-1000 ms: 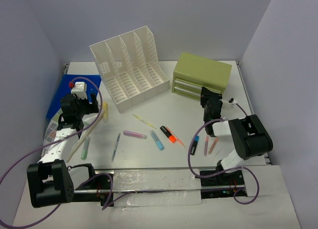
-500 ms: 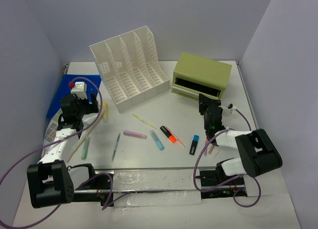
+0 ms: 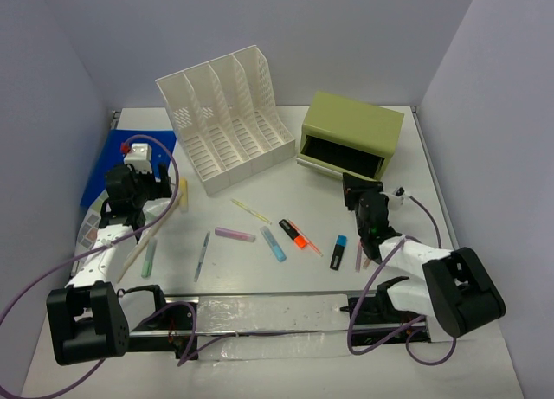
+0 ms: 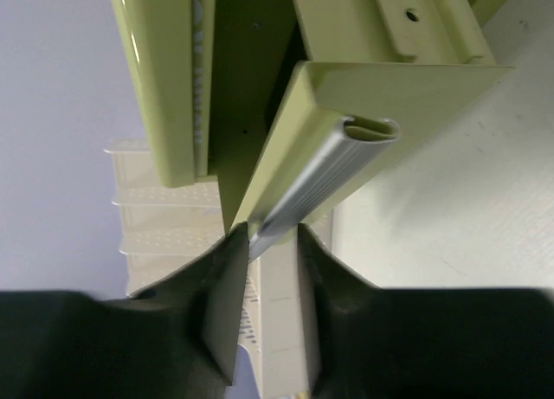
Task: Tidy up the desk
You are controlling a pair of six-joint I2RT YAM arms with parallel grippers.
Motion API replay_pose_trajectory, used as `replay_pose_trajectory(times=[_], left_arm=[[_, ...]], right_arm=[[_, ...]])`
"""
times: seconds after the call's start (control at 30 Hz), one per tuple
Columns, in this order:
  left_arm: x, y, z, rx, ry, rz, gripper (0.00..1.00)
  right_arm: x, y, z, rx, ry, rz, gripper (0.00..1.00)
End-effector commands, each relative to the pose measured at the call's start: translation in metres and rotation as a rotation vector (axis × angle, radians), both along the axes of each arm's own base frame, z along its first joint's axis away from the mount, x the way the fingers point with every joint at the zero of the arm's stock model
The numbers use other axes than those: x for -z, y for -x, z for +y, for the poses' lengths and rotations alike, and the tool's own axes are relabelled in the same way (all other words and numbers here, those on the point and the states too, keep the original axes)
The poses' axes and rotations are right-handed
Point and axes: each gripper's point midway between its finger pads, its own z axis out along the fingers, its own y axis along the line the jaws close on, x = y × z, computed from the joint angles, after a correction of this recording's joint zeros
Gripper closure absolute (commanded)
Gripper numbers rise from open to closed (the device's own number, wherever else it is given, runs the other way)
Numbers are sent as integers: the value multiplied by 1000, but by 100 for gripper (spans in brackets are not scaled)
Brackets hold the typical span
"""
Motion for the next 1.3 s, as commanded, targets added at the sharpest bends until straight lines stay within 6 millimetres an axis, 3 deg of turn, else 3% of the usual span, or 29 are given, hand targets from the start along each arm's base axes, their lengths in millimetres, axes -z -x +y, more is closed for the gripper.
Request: replay_pose_trajectory(times=[0.0,0.07,0.27,0.4,0.6,0.63,0.67,0.73,0.8,0.9,1.07,1.27], left_arm=[[-21,-6,0,22,-18,-40,11],[-19,-5,-4,49,-20,-22,11],[-8,1,-15,140,-25,76,11],[-3,11,-18,199,-70,133,13],[5,30,-6,192,-159,205,18],[5,33,-1,171,-179,212,18],[7,39,0,170,-190,218,18],[10,50,2,164,-203,236,17],[11,58,2,161,-206,245,17],[19,71,4,148,-214,276,17],[29,81,19,82,-261,298,17],[43,84,12,101,-226,328,18]], right_arm=[[-5,6,1,-9,25,-7,55],[-5,8,0,-14,45,0,40],[-16,14,13,-110,106,-10,32],[-33,27,39,-278,220,-67,33],[-56,42,107,-753,615,-47,35],[-45,44,115,-849,744,-15,35],[-49,53,124,-943,840,20,34],[-35,62,129,-1053,993,167,34],[-22,54,114,-1004,1154,335,34],[2,66,102,-1029,1318,502,34],[34,83,100,-1094,1328,586,37],[63,115,94,-1163,1281,645,44]])
